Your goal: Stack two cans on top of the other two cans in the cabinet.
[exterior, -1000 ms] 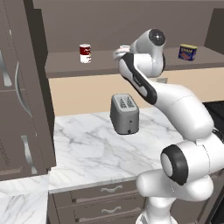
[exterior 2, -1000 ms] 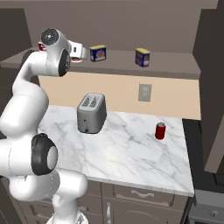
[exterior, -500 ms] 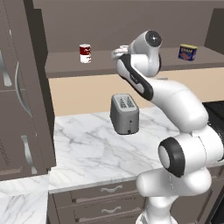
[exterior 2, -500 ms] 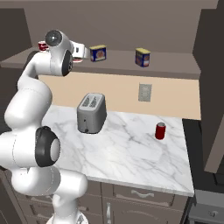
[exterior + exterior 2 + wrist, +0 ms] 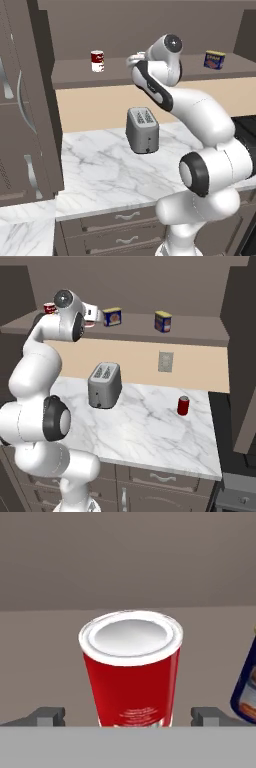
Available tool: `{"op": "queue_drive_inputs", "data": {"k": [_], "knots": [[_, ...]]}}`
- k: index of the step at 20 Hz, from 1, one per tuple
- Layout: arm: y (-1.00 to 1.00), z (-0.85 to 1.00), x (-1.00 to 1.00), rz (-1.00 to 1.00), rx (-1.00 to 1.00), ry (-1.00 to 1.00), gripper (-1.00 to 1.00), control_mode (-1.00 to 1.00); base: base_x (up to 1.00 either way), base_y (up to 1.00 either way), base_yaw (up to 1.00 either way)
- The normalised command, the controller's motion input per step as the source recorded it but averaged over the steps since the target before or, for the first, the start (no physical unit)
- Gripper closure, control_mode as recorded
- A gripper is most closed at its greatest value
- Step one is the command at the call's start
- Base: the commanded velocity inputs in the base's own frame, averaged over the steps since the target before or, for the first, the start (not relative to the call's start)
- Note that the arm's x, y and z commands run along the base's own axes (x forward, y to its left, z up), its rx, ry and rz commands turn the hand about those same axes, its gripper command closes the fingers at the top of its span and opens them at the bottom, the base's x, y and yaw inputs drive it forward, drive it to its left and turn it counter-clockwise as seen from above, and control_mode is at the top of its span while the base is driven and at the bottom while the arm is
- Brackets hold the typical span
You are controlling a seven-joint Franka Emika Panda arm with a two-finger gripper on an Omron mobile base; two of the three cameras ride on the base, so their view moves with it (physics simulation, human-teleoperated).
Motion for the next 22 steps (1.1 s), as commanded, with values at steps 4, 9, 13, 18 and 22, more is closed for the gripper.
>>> {"op": "queue_drive_inputs", "data": {"k": [4, 9, 13, 18, 22], "knots": [[0.01, 0.0, 0.23, 0.0, 0.0, 0.0, -1.0, -1.0, 0.0, 0.0, 0.0], [0.0, 0.0, 0.21, 0.0, 0.0, 0.03, -1.0, -1.0, 0.0, 0.0, 0.0], [0.0, 0.0, 0.22, 0.0, 0.0, 0.09, -1.0, -1.0, 0.0, 0.0, 0.0], [0.0, -0.01, 0.13, 0.0, 0.0, 0.06, -1.0, -1.0, 0.0, 0.0, 0.0], [0.0, -0.05, 0.0, 0.0, 0.0, 0.01, -1.0, -1.0, 0.0, 0.0, 0.0]]}}
